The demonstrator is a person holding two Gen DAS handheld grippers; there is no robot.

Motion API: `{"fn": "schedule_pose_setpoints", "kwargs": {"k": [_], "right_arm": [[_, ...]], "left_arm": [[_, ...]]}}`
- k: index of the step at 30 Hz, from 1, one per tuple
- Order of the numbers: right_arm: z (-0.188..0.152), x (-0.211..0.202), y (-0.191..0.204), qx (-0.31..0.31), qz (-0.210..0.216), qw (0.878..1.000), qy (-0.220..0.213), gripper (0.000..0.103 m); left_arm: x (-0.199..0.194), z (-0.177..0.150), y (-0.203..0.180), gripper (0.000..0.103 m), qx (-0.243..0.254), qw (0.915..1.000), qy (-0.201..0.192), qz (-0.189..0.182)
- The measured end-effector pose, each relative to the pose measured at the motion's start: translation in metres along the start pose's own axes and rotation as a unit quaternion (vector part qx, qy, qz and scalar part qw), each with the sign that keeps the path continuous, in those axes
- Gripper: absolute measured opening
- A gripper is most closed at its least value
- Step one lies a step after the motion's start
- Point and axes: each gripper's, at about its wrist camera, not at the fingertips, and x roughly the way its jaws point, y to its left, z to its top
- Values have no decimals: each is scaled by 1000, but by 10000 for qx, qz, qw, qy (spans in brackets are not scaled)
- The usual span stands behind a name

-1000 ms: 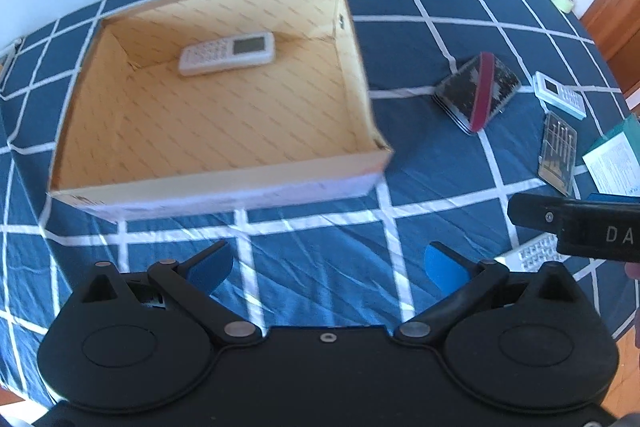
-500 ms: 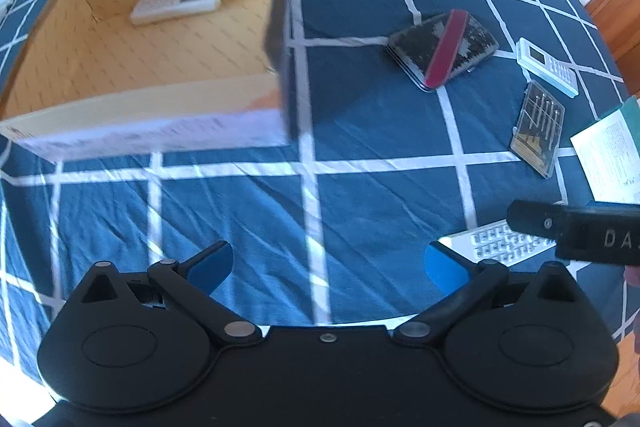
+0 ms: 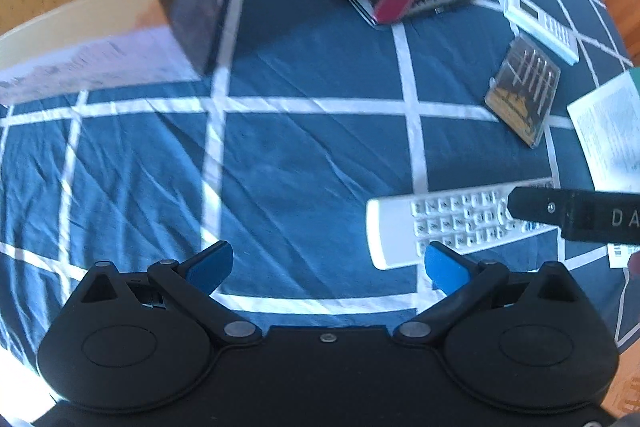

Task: Organize objects
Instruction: 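Move the right tool out of the box toward the white TV remote, then close the right gripper on the white TV remote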

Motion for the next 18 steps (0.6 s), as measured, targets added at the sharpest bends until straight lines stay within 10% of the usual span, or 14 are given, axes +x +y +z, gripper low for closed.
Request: {"fn": "schedule_pose_setpoints", "kwargs": {"k": [18], "right_arm": [[4, 41, -33, -96, 299, 9987, 392, 103]], "left_arm": [[34, -2, -30, 103, -199, 9991, 213, -293]]}}
